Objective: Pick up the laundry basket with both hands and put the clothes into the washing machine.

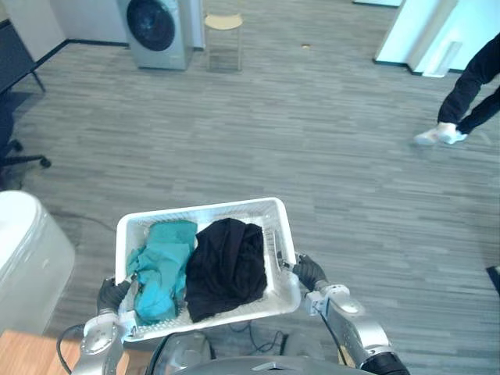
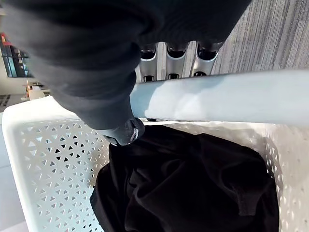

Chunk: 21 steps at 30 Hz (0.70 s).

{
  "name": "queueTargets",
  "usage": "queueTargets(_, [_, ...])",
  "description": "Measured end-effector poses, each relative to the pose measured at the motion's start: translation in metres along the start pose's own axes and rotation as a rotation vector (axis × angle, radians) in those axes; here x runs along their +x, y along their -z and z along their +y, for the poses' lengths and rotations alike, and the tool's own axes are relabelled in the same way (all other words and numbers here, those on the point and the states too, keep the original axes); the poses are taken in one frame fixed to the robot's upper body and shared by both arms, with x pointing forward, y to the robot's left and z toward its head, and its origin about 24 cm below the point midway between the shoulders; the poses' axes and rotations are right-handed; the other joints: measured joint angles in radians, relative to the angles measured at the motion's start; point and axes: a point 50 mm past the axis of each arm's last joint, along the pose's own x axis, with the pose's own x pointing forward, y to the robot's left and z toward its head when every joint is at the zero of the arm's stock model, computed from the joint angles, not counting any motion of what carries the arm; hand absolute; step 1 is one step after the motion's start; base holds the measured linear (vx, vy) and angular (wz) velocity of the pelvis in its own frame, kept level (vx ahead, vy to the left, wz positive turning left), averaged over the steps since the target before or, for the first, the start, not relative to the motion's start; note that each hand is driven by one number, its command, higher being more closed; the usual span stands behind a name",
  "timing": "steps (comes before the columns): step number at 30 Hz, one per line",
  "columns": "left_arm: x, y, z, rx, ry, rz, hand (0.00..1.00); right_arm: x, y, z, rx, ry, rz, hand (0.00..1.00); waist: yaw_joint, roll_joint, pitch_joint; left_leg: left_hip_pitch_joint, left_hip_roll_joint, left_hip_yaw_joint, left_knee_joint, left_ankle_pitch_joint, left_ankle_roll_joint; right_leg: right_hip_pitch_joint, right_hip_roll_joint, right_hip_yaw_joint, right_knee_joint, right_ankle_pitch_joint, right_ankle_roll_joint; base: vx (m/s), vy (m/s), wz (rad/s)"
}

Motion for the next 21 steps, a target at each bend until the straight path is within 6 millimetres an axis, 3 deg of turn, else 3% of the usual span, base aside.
queueTargets(1, [0.001, -0.002, -0.003, 0.003, 0.019, -0.005, 1.00, -0.002, 0.002, -0.003, 0.008, 0.014, -0.003, 1.00, -0.013, 0.000, 0.001, 0.025, 0.003, -0.001, -0.020, -0.003, -0.016, -0.011, 0.020, -0.039, -0.208, 0.022, 0.003, 0.33, -0.051, 0.20])
queueTargets(2, [0.004, -0.004, -0.008, 0.007, 0.035, -0.010, 1.00, -0.004, 0.002, -0.007, 0.018, 0.029, -0.005, 1.00, -0.017, -0.001, 0.003, 0.049, 0.003, -0.002, -0.035, -0.017, -0.028, -0.015, 0.026, -0.061, -0.440, 0.097, 0.013, 0.43, -0.084, 0.19])
queueTargets(3, [0.006, -0.005, -0.012, 0.015, 0.046, -0.015, 1.00, -0.005, 0.002, -0.009, 0.027, 0.042, -0.008, 1.00, -0.014, -0.001, 0.004, 0.061, 0.003, -0.007, -0.042, -0.029, -0.037, -0.023, 0.020, -0.061, -0.601, 0.165, 0.031, 0.39, -0.089, 0.12])
queueTargets(4, [0.008, -0.007, -0.014, 0.021, 0.052, -0.020, 1.00, -0.006, 0.002, -0.010, 0.034, 0.048, -0.012, 1.00, -0.013, -0.007, 0.003, 0.068, 0.000, -0.010, -0.045, -0.040, -0.047, -0.044, 0.004, -0.059, -0.660, 0.190, 0.054, 0.51, -0.169, 0.21])
queueTargets(5, [0.014, -0.012, -0.016, 0.031, 0.059, -0.030, 1.00, -0.007, 0.000, -0.011, 0.052, 0.059, -0.027, 1.00, -0.012, -0.025, 0.017, 0.100, -0.009, -0.026, -0.056, -0.077, -0.081, -0.080, -0.045, -0.064, -0.685, 0.215, 0.080, 0.46, -0.188, 0.29])
queueTargets(6, [0.015, -0.012, -0.017, 0.035, 0.061, -0.028, 1.00, -0.008, 0.002, -0.011, 0.057, 0.065, -0.024, 1.00, -0.015, -0.026, 0.021, 0.124, -0.004, -0.040, -0.060, -0.094, -0.095, -0.077, -0.057, -0.060, -0.685, 0.231, 0.076, 0.63, -0.310, 0.44])
queueTargets(7, [0.014, -0.010, -0.017, 0.047, 0.064, -0.024, 1.00, -0.012, 0.007, -0.012, 0.060, 0.074, -0.011, 1.00, -0.022, -0.017, 0.017, 0.174, 0.037, -0.058, -0.071, -0.138, -0.111, -0.056, -0.048, -0.056, -0.651, 0.246, 0.059, 0.53, -0.290, 0.56])
queueTargets(8, [0.013, -0.006, -0.018, 0.055, 0.069, -0.013, 1.00, -0.017, 0.012, -0.013, 0.067, 0.085, 0.000, 1.00, -0.032, 0.009, -0.002, 0.215, 0.091, -0.075, -0.089, -0.157, -0.129, -0.025, -0.007, -0.064, -0.611, 0.237, 0.035, 0.73, -0.386, 0.65])
queueTargets(9, [0.011, -0.003, -0.022, 0.044, 0.081, -0.004, 1.00, -0.020, 0.013, -0.015, 0.074, 0.099, -0.004, 1.00, -0.039, 0.038, -0.024, 0.208, 0.146, -0.112, -0.016, -0.161, -0.146, -0.023, 0.037, -0.087, -0.565, 0.280, 0.022, 0.74, -0.417, 0.56])
queueTargets(10, [0.010, -0.001, -0.028, 0.027, 0.093, 0.000, 1.00, -0.023, 0.012, -0.019, 0.074, 0.117, -0.013, 1.00, -0.040, 0.066, -0.034, 0.145, 0.194, -0.155, 0.123, -0.149, -0.147, -0.030, 0.066, -0.114, -0.516, 0.277, 0.004, 0.73, -0.414, 0.08])
queueTargets(11, [0.007, 0.004, -0.035, -0.008, 0.097, 0.015, 1.00, -0.024, 0.005, -0.026, 0.049, 0.127, -0.028, 1.00, -0.027, 0.105, -0.032, 0.063, 0.240, -0.196, 0.312, -0.055, -0.151, -0.014, 0.119, -0.123, -0.485, 0.233, -0.028, 0.72, -0.402, -0.37])
queueTargets(12, [0.005, 0.007, -0.037, -0.028, 0.094, 0.027, 1.00, -0.024, 0.002, -0.030, 0.025, 0.129, -0.031, 1.00, -0.019, 0.122, -0.032, 0.002, 0.258, -0.219, 0.457, 0.074, -0.143, 0.013, 0.153, -0.116, -0.490, 0.211, -0.046, 0.76, -0.329, -0.72])
queueTargets(13, [0.001, 0.013, -0.042, -0.051, 0.098, 0.045, 1.00, -0.025, -0.002, -0.034, 0.000, 0.133, -0.033, 1.00, -0.006, 0.139, -0.027, -0.074, 0.261, -0.245, 0.655, 0.148, -0.169, 0.076, 0.191, -0.105, -0.521, 0.191, -0.063, 0.76, -0.280, -0.60])
queueTargets(15, [-0.001, 0.015, -0.046, -0.057, 0.110, 0.053, 1.00, -0.027, -0.002, -0.039, -0.001, 0.148, -0.032, 1.00, -0.003, 0.133, -0.019, -0.132, 0.238, -0.248, 0.812, 0.113, -0.157, 0.193, 0.221, -0.084, -0.583, 0.181, -0.077, 0.64, -0.186, -0.36])
queueTargets(16, [-0.001, 0.015, -0.046, -0.055, 0.111, 0.052, 1.00, -0.028, -0.001, -0.039, 0.000, 0.149, -0.031, 1.00, -0.006, 0.111, -0.006, -0.162, 0.218, -0.210, 0.845, 0.073, -0.140, 0.290, 0.224, -0.073, -0.633, 0.178, -0.082, 0.76, -0.208, -0.22])
queueTargets(18, [0.000, 0.013, -0.047, -0.060, 0.112, 0.042, 1.00, -0.028, -0.004, -0.039, -0.004, 0.148, -0.049, 1.00, 0.001, 0.087, -0.002, -0.219, 0.189, -0.135, 0.746, 0.018, -0.135, 0.382, 0.214, -0.048, -0.692, 0.178, -0.082, 0.60, -0.132, -0.30])
queueTargets(19, [0.001, 0.011, -0.048, -0.070, 0.114, 0.031, 1.00, -0.028, -0.009, -0.041, -0.008, 0.155, -0.073, 1.00, 0.006, 0.086, 0.001, -0.253, 0.160, -0.117, 0.588, -0.006, -0.140, 0.414, 0.208, -0.026, -0.716, 0.178, -0.082, 0.42, 0.008, -0.63])
queueTargets(21, [0.003, 0.006, -0.049, -0.079, 0.117, 0.014, 1.00, -0.028, -0.011, -0.040, -0.009, 0.151, -0.082, 1.00, 0.018, 0.096, -0.003, -0.271, 0.122, -0.127, 0.255, 0.005, -0.155, 0.426, 0.197, -0.004, -0.730, 0.165, -0.063, 0.38, 0.076, -0.74])
